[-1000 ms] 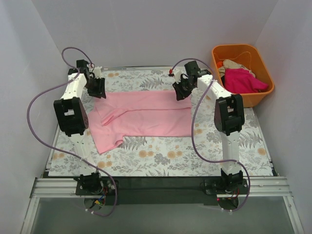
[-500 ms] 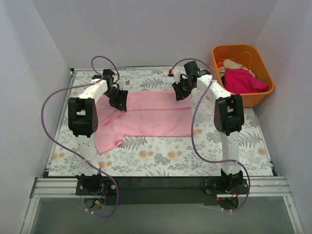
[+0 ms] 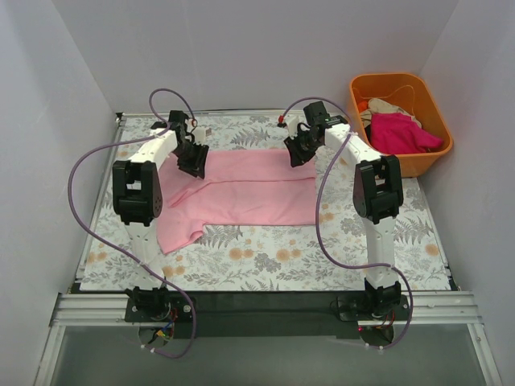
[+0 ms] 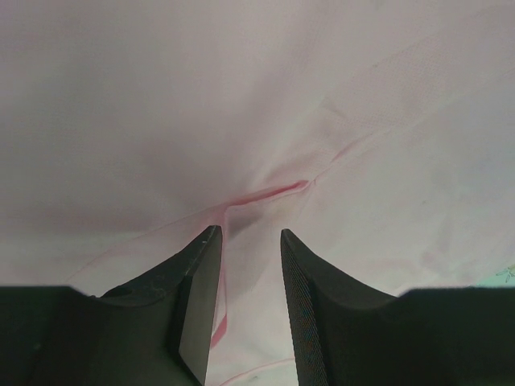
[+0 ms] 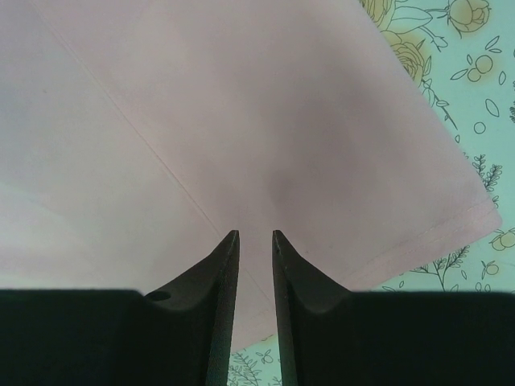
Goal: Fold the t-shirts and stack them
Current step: Fold the tshirt
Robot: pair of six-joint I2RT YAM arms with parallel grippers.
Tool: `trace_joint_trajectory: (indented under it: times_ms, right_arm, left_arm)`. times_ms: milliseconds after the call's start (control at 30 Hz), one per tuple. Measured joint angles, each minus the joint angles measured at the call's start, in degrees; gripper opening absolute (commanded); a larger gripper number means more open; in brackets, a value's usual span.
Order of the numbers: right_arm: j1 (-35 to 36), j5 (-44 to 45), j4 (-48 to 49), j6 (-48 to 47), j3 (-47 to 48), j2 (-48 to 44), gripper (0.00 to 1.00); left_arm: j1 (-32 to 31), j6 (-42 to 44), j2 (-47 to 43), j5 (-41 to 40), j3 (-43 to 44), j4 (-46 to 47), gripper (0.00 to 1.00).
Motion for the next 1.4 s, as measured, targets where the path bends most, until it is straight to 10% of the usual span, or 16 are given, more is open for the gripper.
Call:
trace_joint_trajectory:
  times_ms: [733, 1100, 1400]
  right_arm:
    - [-0.7, 0.2, 0.0, -0.2, -0.2, 0.0, 0.25]
    - [-0.7, 0.2, 0.0, -0.2, -0.2, 0.0, 0.25]
    - [-0.8, 0.2, 0.0, -0.5, -0.3, 0.0, 0.25]
  left_arm:
    - [0.0, 1.0, 1.2, -0.8, 1.4, -0.4, 0.22]
    - [0.0, 1.3, 1.3, -1.0, 1.3, -1.1, 0.35]
    - [0.0, 1.4, 2.3, -0.9, 1.0, -1.2, 0.05]
